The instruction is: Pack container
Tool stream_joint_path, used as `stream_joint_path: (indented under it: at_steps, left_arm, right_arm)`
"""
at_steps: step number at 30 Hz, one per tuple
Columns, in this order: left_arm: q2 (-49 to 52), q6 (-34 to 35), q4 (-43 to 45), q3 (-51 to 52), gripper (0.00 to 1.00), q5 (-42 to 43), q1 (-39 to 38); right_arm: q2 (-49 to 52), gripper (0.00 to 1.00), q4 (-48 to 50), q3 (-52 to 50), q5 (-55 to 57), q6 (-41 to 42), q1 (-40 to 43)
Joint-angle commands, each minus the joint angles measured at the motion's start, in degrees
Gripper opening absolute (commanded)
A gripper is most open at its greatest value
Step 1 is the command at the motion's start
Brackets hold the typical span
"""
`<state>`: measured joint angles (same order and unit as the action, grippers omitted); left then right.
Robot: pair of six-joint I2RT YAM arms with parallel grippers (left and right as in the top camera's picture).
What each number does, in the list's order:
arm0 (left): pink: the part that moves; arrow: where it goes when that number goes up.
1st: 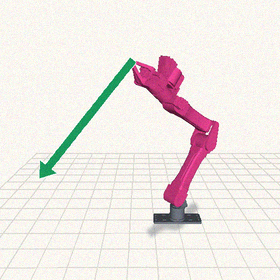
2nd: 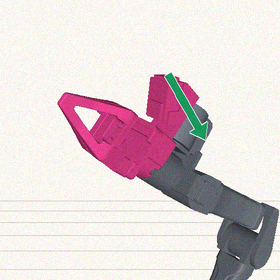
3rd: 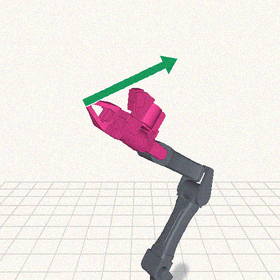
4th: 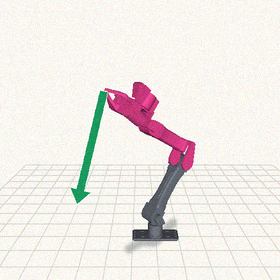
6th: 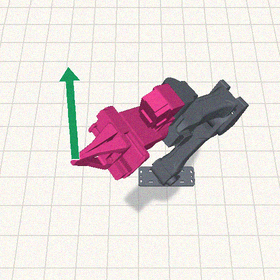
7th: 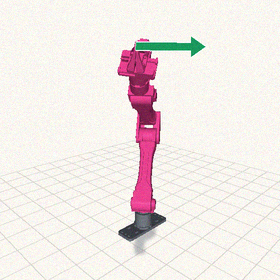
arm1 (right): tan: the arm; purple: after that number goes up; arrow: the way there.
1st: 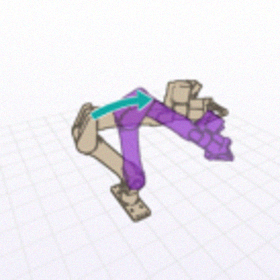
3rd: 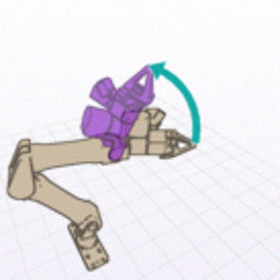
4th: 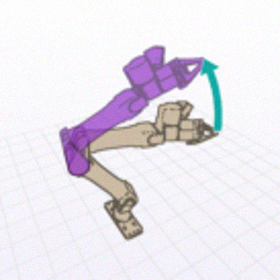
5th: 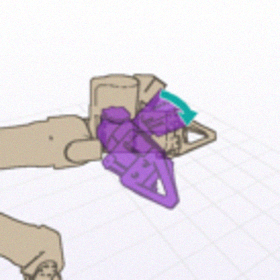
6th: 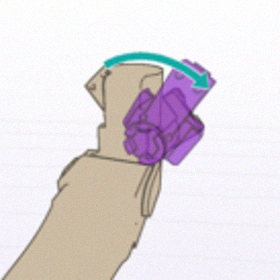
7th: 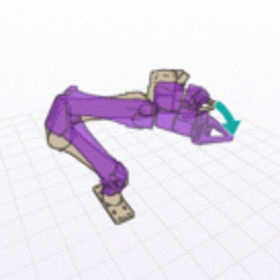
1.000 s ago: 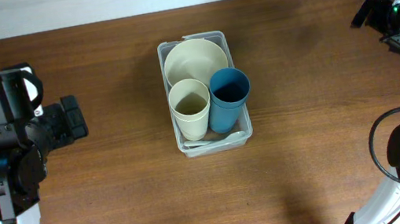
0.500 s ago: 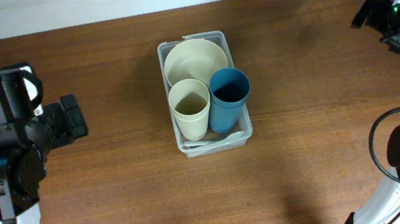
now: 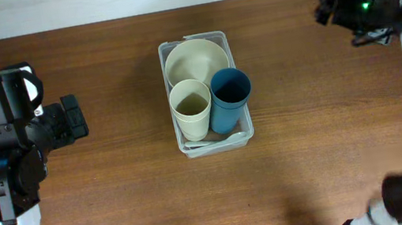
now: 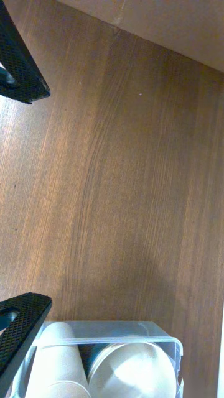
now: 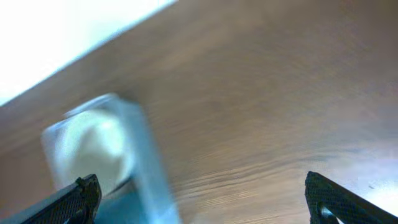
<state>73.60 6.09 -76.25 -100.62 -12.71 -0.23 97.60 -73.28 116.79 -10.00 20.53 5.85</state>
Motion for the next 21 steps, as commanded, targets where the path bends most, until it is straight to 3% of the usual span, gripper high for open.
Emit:
stream_joint_path:
  at_steps: [1,7,12,21]
  left_arm:
    - [-0.17,0.76,0.31,0.07,1.0,-0.22,0.31]
    - [-0.17,0.76,0.31,0.07,1.0,-0.22,0.28]
    - [-0.17,0.76,0.31,0.07,1.0,-0.22,0.28]
    - [-0.17,0.76,0.31,0.07,0.99,-0.22,0.28]
  right_arm:
    - [-7.48,0.99,-0.09,0.39,0.63,-0.81,-4.28]
    - [-16.57,0.99,-0.24,-0.68,12.96,-2.12,-8.09]
    - [-22.69,0.99,3.91,-5.86,13.49,-10.21,-8.09]
    - [-38.14,0.99,20.9,-30.08,13.55,-17.38,-7.82]
